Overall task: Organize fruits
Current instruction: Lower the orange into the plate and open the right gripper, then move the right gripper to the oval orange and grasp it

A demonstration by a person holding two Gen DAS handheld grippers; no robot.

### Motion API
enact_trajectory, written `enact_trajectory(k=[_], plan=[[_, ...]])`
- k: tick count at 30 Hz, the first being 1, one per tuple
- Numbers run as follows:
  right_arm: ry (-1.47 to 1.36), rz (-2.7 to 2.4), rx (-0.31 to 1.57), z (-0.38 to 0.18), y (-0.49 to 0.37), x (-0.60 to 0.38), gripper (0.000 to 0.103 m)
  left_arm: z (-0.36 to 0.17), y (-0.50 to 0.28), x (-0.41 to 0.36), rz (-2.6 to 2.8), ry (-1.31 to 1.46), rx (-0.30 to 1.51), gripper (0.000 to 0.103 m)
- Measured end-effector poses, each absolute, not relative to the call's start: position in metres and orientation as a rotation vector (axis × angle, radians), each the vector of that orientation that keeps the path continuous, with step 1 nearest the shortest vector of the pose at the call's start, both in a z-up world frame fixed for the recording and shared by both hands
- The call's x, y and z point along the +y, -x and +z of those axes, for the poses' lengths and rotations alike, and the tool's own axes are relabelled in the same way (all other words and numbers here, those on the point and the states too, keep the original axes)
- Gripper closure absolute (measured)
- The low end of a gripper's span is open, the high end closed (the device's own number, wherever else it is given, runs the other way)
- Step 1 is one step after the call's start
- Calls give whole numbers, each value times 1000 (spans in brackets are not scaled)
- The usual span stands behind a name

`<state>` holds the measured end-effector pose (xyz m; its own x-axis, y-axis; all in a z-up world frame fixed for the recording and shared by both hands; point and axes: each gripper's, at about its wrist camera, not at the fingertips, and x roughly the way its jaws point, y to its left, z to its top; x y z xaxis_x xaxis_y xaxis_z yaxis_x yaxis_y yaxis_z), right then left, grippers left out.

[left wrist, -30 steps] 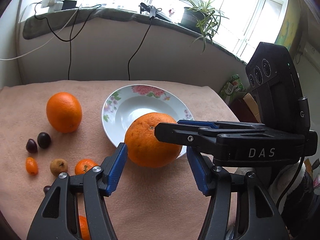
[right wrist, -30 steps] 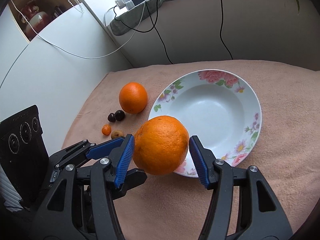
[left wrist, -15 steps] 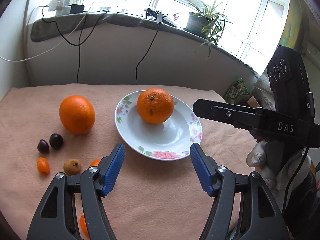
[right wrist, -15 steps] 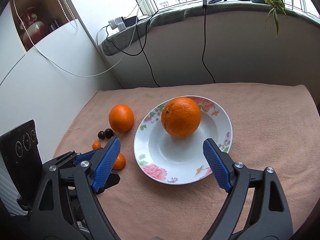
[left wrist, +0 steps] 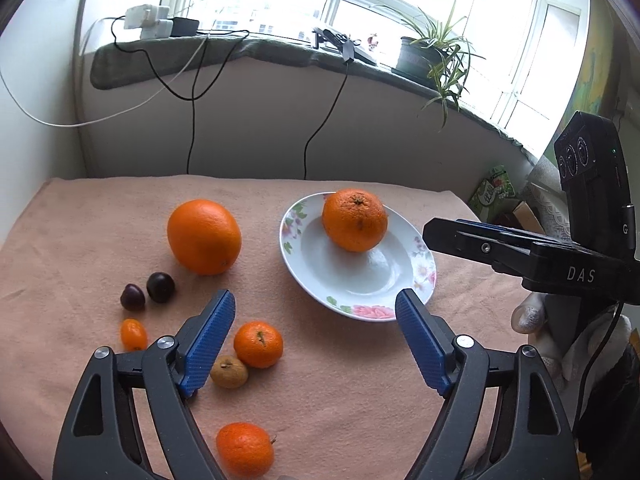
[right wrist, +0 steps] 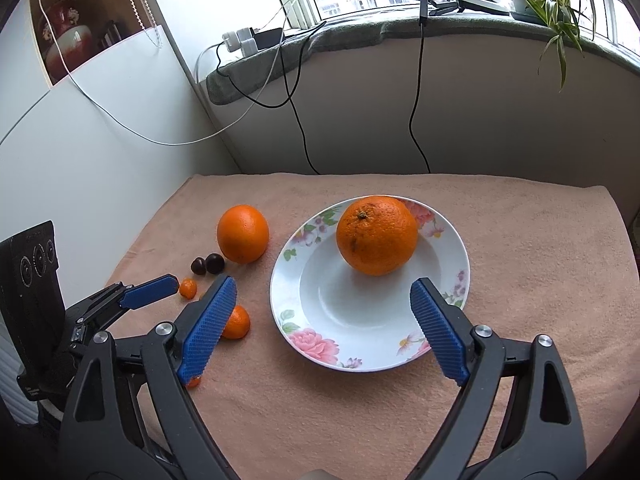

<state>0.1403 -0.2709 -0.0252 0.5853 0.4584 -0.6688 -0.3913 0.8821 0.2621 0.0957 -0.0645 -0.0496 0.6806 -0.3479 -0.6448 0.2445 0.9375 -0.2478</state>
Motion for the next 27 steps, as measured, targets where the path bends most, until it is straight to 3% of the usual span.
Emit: enact_trajectory(k=[27], plan=[[49, 497, 831, -32, -182, -211, 5, -72, -141, 0, -218, 78, 820, 20]])
